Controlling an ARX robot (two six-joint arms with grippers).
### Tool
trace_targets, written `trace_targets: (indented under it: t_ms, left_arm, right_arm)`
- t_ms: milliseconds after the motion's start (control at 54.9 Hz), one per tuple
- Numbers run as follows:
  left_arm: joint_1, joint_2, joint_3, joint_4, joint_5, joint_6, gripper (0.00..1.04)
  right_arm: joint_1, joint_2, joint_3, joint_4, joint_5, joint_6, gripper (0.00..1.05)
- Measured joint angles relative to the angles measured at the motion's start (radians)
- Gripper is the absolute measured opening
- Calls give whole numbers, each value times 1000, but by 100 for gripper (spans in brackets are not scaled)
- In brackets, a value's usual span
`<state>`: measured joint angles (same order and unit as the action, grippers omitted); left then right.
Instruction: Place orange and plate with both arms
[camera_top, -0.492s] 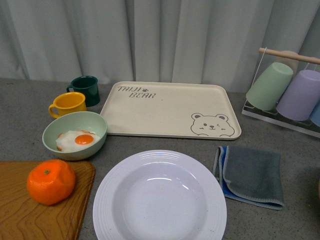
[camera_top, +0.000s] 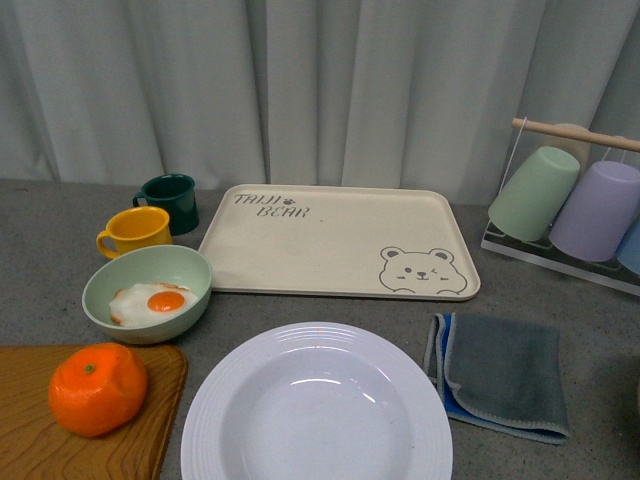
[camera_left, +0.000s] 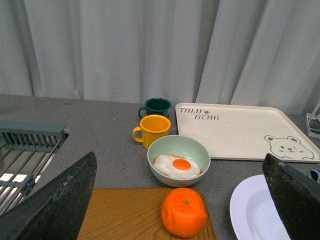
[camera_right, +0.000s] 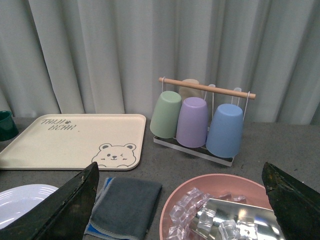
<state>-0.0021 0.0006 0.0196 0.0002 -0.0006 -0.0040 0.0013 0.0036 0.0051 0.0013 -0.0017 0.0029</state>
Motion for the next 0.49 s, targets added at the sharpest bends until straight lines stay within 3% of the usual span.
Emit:
trace_targets:
  t_ms: [492]
  left_arm:
    - [0,0,0,0,0,0,98]
  right_arm:
    - [0,0,0,0,0,0,95]
